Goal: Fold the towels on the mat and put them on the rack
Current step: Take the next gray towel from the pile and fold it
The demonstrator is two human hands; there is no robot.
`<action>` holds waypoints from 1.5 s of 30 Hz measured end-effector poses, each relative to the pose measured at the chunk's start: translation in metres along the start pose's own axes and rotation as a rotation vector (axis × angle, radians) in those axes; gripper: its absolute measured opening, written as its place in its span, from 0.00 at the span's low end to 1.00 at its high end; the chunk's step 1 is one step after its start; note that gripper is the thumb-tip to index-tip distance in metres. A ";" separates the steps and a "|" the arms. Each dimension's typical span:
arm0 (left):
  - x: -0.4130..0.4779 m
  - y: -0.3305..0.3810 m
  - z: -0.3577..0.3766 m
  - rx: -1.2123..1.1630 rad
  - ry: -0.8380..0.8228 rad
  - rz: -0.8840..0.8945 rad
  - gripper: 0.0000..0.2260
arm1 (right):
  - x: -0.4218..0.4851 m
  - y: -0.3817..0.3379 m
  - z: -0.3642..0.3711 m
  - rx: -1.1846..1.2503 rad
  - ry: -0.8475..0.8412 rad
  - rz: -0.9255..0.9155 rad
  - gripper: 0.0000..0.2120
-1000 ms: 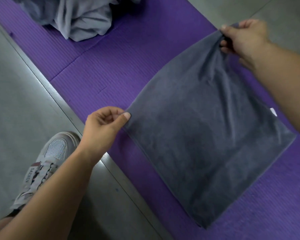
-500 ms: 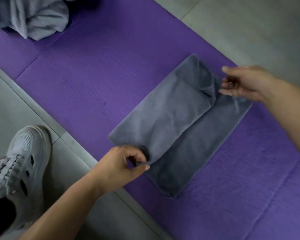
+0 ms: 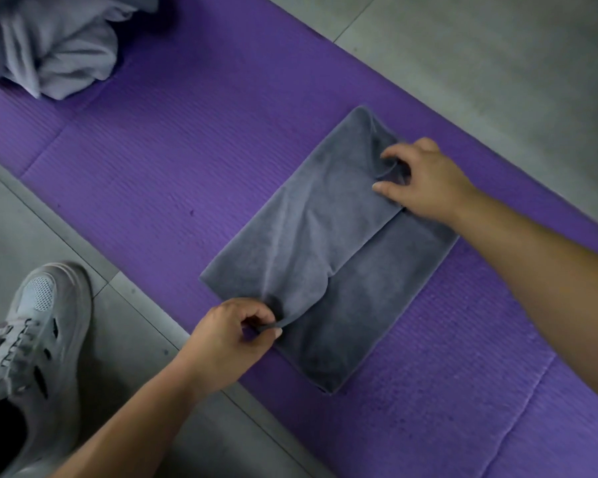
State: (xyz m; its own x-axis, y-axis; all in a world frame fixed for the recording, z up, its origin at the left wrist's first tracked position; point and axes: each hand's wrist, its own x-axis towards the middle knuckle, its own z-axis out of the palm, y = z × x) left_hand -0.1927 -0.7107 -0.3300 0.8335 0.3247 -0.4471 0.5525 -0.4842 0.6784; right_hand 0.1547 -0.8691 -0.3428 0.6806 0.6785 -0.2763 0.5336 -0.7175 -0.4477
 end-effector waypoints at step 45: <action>0.056 -0.012 0.060 0.696 0.197 0.034 0.37 | 0.014 0.001 0.058 -0.420 -0.039 -0.096 0.34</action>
State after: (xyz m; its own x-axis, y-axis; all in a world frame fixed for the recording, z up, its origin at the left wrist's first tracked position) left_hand -0.1525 -0.7355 -0.3981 0.8705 0.4087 -0.2741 0.4551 -0.8806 0.1323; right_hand 0.1354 -0.8509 -0.3966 0.6028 0.7448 -0.2861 0.7568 -0.6473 -0.0904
